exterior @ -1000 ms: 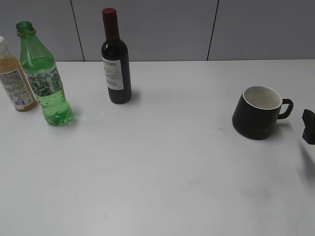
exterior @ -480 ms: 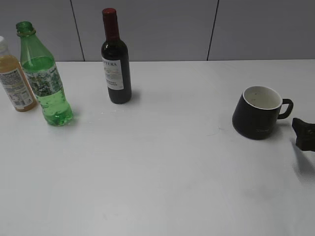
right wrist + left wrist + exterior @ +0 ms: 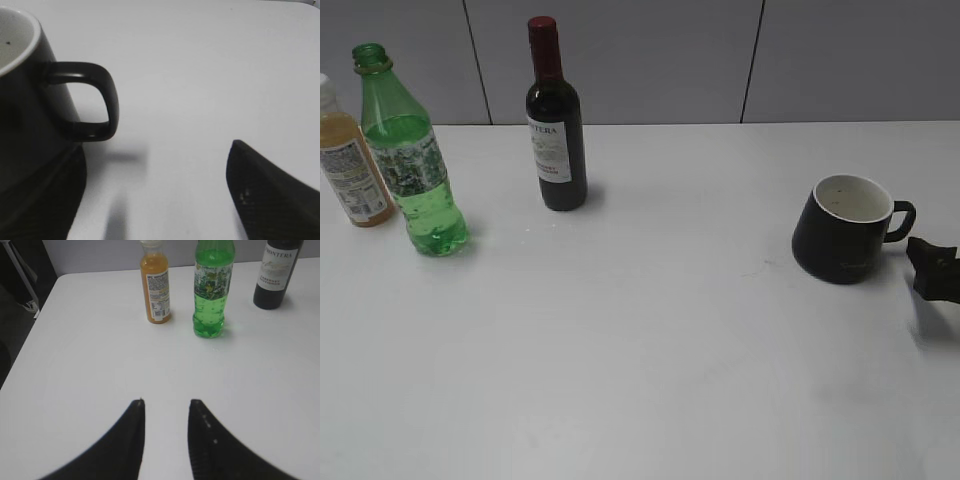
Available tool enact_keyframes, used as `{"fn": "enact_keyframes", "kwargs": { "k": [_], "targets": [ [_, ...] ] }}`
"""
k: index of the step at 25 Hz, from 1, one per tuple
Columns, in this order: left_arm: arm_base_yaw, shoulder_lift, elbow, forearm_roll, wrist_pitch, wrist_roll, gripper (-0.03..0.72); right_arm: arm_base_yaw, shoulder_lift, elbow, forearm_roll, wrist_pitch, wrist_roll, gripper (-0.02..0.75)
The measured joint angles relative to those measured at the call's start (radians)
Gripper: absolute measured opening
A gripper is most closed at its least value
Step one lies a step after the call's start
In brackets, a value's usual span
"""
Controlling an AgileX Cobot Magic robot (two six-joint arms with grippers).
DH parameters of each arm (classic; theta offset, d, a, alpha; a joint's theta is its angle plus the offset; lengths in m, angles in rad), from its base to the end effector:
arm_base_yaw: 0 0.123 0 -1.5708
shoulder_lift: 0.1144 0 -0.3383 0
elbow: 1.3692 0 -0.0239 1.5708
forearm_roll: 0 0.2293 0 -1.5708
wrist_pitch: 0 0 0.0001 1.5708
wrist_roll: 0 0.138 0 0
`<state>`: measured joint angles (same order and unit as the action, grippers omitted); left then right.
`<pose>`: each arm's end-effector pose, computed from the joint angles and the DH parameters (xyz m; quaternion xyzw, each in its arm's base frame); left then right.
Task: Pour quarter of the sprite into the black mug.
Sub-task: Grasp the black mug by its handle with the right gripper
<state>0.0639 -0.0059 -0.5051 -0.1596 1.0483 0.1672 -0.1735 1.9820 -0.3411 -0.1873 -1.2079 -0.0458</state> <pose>-0.0356 -0.0213 0.2496 0.0466 0.8431 -0.0180 0.5354 0.3244 -0.0325 0.1399 -0.0253 0.8179 -0.0105 0.5747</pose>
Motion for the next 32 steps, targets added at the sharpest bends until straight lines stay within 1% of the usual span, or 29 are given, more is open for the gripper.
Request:
{"fn": "enact_keyframes", "kwargs": {
  "k": [14,22,32],
  "targets": [
    [0.000,0.000,0.000,0.000,0.000,0.000,0.237,-0.001,0.001,-0.045,-0.029,-0.002,0.009,0.668],
    [0.000,0.000,0.000,0.000,0.000,0.000,0.237,-0.001,0.043,-0.067,-0.056,-0.005,0.021,0.668],
    [0.000,0.000,0.000,0.000,0.000,0.000,0.233,-0.001,0.059,-0.095,-0.062,-0.006,0.023,0.668]
  ]
}}
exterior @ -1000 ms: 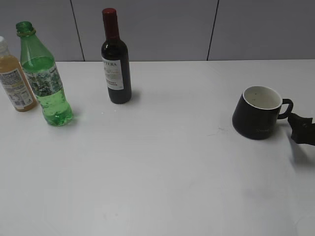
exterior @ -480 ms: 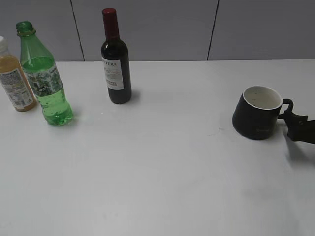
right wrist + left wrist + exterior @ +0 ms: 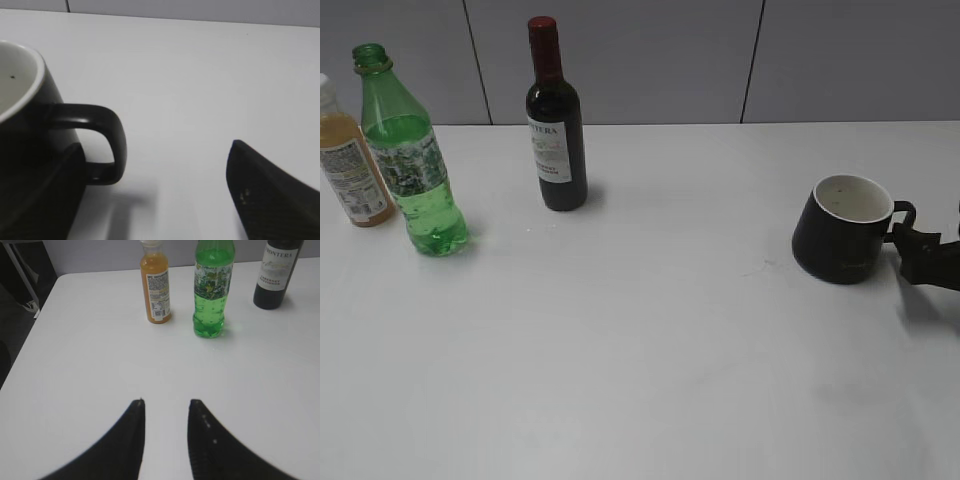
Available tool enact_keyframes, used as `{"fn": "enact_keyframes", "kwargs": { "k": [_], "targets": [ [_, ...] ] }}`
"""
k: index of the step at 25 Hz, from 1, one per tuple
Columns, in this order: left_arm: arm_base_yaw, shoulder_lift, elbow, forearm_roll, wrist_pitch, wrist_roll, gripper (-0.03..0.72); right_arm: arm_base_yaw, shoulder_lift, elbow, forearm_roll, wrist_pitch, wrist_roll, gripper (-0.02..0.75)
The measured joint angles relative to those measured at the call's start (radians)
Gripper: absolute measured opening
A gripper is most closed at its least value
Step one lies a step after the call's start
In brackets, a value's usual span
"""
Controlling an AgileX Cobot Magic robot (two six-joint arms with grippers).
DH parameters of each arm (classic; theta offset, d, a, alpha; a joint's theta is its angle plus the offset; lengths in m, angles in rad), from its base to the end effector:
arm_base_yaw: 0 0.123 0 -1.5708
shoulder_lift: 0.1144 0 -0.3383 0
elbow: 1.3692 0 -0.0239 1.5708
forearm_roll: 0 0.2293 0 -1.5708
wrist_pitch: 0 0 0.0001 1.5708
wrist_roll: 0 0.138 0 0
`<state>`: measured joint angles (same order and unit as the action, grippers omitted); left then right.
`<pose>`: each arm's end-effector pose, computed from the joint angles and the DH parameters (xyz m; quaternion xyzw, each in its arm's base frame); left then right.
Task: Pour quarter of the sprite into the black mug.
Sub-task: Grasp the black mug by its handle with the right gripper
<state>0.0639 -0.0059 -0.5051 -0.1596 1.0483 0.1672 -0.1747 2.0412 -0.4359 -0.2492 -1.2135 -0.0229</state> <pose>-0.0356 -0.0213 0.2496 0.0466 0.8431 -0.0180 0.5354 0.3505 -0.0295 0.1357 -0.0430 0.8055 0.0099 0.5909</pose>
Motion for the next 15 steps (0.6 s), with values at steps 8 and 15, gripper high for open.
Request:
{"fn": "enact_keyframes", "kwargs": {
  "k": [8,15],
  "targets": [
    [0.000,0.000,0.000,0.000,0.000,0.000,0.231,0.000,0.020,-0.025,-0.003,0.001,0.000,0.668],
    [0.000,0.000,0.000,0.000,0.000,0.000,0.229,0.000,0.038,-0.044,-0.004,0.000,0.003,0.668]
  ]
}}
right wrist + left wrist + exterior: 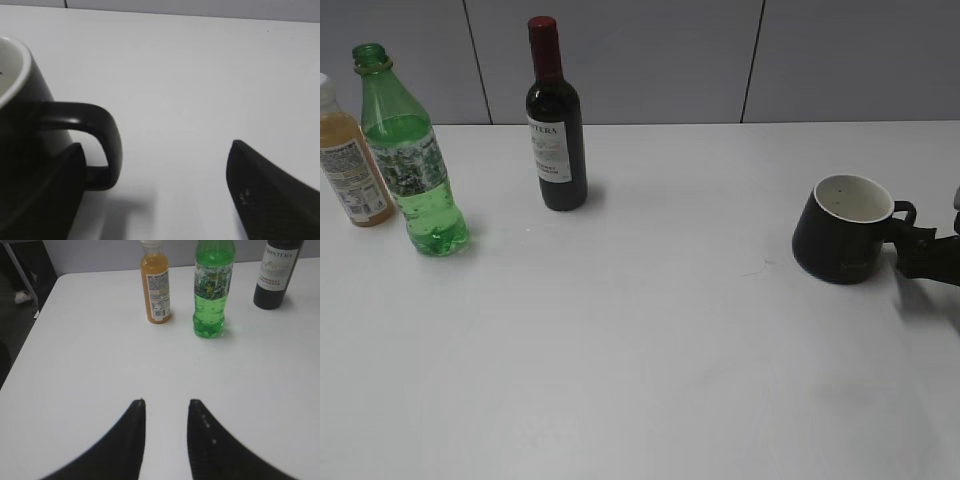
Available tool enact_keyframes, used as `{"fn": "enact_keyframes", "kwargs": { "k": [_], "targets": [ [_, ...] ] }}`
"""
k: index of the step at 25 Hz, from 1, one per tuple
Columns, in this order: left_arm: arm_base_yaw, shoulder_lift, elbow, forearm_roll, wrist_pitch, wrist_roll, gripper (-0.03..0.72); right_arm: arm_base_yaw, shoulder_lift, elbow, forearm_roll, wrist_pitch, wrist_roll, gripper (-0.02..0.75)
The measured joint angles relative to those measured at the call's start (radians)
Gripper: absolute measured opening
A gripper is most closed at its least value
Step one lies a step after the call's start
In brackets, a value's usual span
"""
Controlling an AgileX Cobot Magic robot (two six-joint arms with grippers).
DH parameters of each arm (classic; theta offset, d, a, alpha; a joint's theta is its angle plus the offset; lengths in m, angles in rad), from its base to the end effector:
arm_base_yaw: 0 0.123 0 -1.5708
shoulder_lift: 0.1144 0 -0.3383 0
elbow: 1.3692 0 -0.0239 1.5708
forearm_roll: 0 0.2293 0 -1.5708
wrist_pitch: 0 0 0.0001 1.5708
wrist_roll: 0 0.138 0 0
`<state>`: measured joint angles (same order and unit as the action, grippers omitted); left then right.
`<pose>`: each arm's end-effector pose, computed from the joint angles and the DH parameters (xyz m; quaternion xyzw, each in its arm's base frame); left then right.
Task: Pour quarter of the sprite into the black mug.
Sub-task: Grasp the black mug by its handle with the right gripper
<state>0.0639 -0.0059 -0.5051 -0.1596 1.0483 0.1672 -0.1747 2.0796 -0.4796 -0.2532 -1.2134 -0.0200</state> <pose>-0.0356 -0.0213 0.2496 0.0466 0.8431 -0.0180 0.5354 0.3624 -0.0311 0.1291 -0.0438 0.8040 0.0114 0.5929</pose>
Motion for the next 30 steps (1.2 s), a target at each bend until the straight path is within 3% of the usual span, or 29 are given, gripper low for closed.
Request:
{"fn": "enact_keyframes", "kwargs": {
  "k": [30],
  "targets": [
    [0.000,0.000,0.000,0.000,0.000,-0.001,0.228,0.000,0.075,-0.103,-0.027,0.000,0.027,0.668]
  ]
}}
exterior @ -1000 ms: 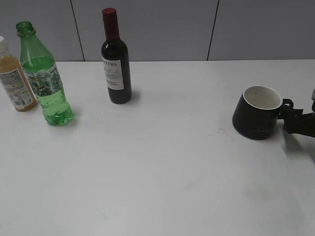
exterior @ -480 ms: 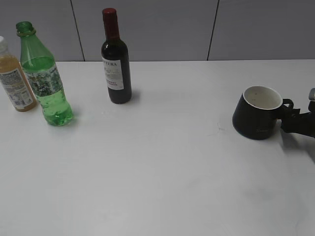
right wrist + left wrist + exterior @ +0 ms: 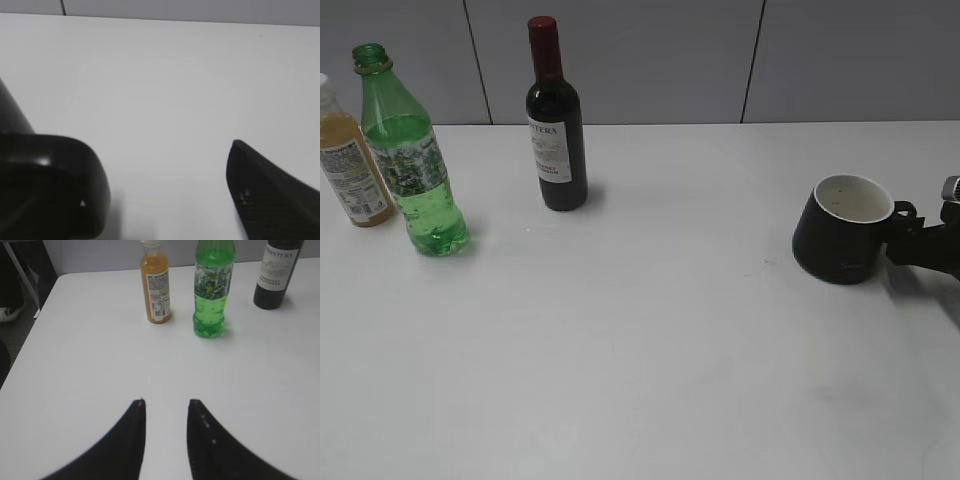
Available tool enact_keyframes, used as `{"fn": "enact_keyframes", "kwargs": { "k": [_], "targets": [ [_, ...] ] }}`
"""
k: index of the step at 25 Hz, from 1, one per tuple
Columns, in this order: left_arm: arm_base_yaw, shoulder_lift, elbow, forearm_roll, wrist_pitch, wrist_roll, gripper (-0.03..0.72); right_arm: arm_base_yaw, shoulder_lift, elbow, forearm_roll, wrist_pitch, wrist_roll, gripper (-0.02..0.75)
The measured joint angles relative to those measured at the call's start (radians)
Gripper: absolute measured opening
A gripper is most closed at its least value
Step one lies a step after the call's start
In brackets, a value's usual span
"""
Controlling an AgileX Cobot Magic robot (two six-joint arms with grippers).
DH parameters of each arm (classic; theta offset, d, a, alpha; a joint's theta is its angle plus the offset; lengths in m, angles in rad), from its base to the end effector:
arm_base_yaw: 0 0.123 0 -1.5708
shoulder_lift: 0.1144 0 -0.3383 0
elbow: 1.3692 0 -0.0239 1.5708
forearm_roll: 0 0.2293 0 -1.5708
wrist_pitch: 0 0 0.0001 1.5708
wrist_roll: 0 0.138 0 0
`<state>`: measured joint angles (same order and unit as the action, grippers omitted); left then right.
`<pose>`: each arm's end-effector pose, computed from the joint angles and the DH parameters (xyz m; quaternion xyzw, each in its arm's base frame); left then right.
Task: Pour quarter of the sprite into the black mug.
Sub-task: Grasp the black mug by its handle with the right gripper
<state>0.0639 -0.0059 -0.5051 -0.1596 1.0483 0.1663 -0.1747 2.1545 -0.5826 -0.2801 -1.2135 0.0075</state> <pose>-0.0356 -0.0213 0.2496 0.0462 0.8431 -0.0183 0.5354 0.3892 -0.0324 0.1183 -0.0458 0.7959 0.0243 0.6032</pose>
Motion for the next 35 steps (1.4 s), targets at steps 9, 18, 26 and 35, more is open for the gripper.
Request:
{"fn": "enact_keyframes", "kwargs": {
  "k": [9,18,26,35],
  "targets": [
    [0.000,0.000,0.000,0.000,0.000,0.000,0.228,0.000,0.012,-0.022,-0.014,0.000,0.002,0.668],
    [0.000,0.000,0.000,0.000,0.000,0.000,0.228,0.000,0.017,-0.022,-0.022,0.000,0.003,0.628],
    [0.000,0.000,0.000,0.000,0.000,0.000,0.228,0.000,0.017,-0.022,-0.029,-0.003,0.003,0.337],
    [0.000,0.000,0.000,0.000,0.000,0.000,0.228,0.000,0.017,-0.022,-0.029,-0.003,0.023,0.046]
  ]
}}
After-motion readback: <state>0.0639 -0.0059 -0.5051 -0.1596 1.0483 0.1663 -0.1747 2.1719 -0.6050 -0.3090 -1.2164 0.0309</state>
